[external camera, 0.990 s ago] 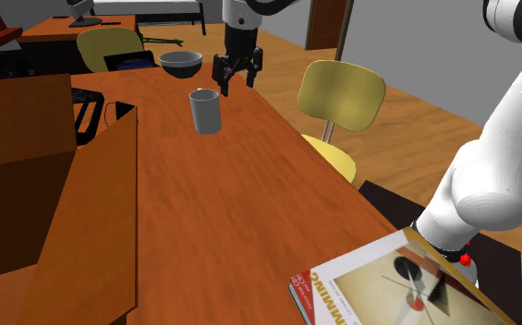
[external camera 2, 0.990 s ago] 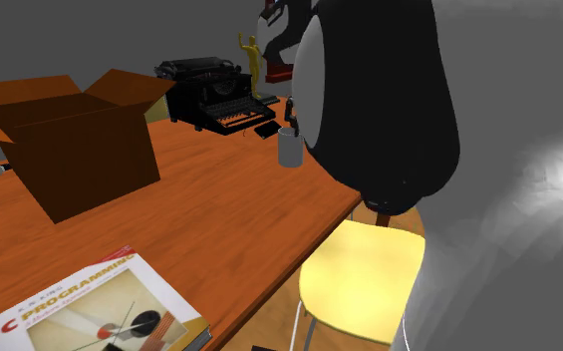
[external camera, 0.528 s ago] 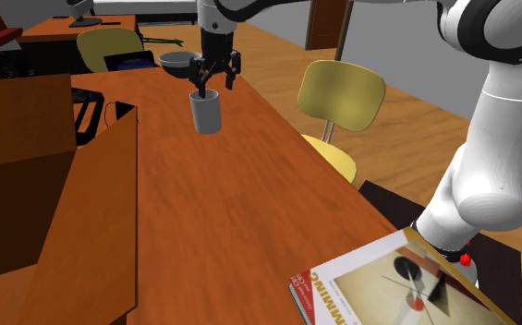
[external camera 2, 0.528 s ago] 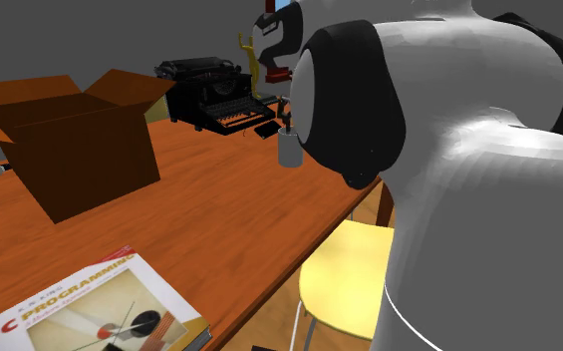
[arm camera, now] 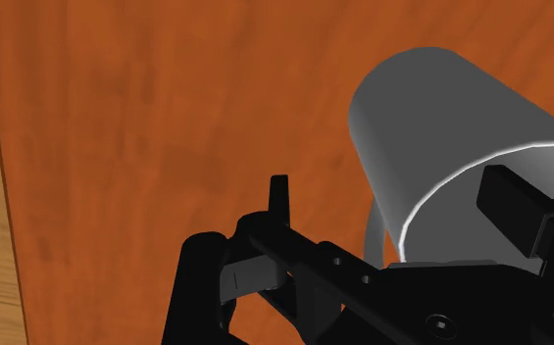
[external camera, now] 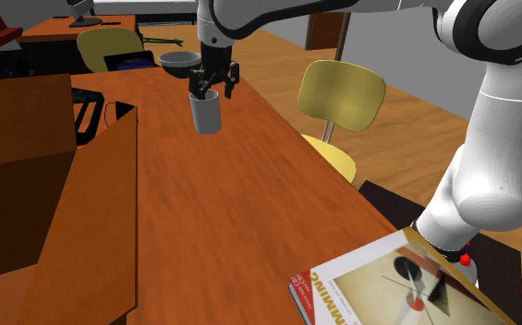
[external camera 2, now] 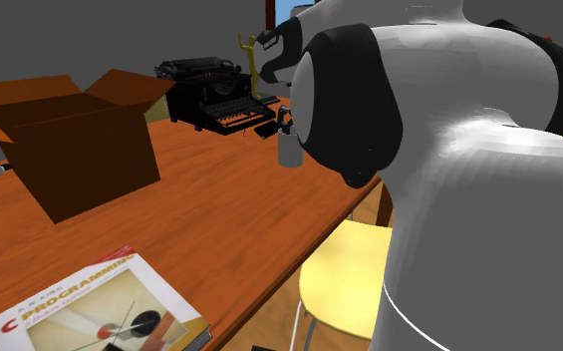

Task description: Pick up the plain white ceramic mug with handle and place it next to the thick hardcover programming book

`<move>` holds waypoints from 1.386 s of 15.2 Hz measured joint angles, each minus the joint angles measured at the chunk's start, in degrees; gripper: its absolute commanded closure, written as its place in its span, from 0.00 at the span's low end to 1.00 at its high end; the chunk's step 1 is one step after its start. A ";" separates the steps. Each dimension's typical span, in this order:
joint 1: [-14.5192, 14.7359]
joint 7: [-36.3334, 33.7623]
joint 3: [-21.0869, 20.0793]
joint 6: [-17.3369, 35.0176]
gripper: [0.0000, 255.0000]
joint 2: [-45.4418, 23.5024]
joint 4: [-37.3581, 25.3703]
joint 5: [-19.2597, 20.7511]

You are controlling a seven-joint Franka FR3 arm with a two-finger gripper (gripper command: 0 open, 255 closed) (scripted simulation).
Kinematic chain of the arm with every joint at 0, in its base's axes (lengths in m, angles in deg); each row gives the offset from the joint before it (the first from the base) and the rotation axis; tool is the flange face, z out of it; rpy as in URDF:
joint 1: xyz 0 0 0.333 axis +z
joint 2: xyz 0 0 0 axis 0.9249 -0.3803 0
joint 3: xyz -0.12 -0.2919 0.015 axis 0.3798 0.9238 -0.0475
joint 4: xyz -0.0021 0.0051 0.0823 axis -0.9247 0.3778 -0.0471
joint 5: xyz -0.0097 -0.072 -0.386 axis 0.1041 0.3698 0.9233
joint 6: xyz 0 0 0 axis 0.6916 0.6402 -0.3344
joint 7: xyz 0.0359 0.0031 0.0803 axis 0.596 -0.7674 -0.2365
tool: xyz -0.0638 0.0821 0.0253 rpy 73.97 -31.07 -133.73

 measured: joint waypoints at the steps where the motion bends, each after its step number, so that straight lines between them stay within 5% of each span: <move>1: 0.00 0.00 0.00 0.05 0.00 0.00 0.05 0.00; 3: 0.00 -0.01 0.00 0.08 0.00 0.00 0.07 0.00; 4: 0.00 -0.01 0.00 0.08 1.00 0.00 0.07 0.00; 14: 0.00 -0.01 0.00 0.09 1.00 0.00 0.08 0.00; 21: 0.15 0.25 -0.05 -4.62 1.00 -0.45 -5.11 -0.01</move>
